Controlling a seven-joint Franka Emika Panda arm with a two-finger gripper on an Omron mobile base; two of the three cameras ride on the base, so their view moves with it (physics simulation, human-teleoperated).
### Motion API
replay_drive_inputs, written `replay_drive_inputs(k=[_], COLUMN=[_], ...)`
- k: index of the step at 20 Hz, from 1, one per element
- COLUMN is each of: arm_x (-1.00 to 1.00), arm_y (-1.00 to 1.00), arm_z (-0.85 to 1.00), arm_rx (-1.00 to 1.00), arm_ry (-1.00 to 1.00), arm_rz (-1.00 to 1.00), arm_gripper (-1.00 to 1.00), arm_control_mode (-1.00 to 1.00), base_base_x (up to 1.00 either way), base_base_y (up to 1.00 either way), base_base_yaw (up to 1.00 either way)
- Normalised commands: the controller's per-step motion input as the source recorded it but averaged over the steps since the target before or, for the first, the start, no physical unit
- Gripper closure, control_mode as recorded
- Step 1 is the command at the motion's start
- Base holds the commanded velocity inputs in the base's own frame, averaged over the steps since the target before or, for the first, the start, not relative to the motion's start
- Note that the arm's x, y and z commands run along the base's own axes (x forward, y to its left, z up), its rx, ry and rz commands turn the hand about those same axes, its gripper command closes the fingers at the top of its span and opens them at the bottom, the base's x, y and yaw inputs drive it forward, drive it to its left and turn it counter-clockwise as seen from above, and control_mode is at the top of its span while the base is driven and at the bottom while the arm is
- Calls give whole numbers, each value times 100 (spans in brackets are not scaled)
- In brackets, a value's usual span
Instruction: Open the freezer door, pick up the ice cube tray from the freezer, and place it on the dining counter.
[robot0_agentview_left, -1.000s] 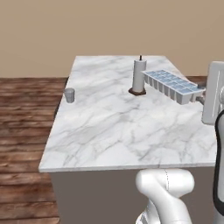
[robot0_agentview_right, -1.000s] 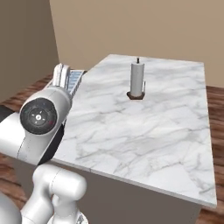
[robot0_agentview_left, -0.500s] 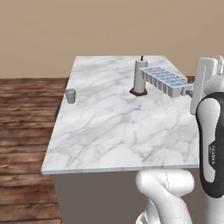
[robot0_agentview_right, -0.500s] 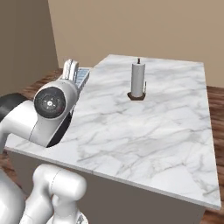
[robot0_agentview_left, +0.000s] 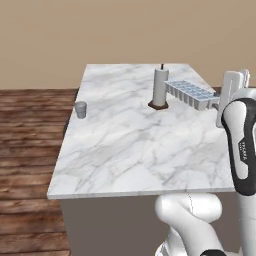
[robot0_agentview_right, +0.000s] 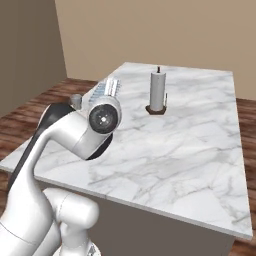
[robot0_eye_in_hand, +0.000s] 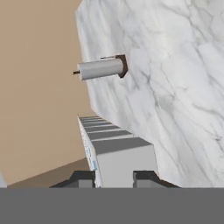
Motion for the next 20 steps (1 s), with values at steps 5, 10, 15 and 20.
replay_drive_inputs(k=[5, 10, 15, 20], arm_x=[61, 47, 48, 56], arm_y=[-37, -28, -17, -21], arm_z=[-28, -20, -23, -46], arm_rx=[0, 0, 0, 0], arm_ry=[15, 23, 27, 12], arm_rz=[6, 6, 7, 12], arm_gripper=[100, 100, 100, 100], arm_control_mode=[-100, -100, -100, -100], base_base_x=[0, 0, 0, 0], base_base_y=[0, 0, 0, 0], base_base_yaw=[0, 0, 0, 0])
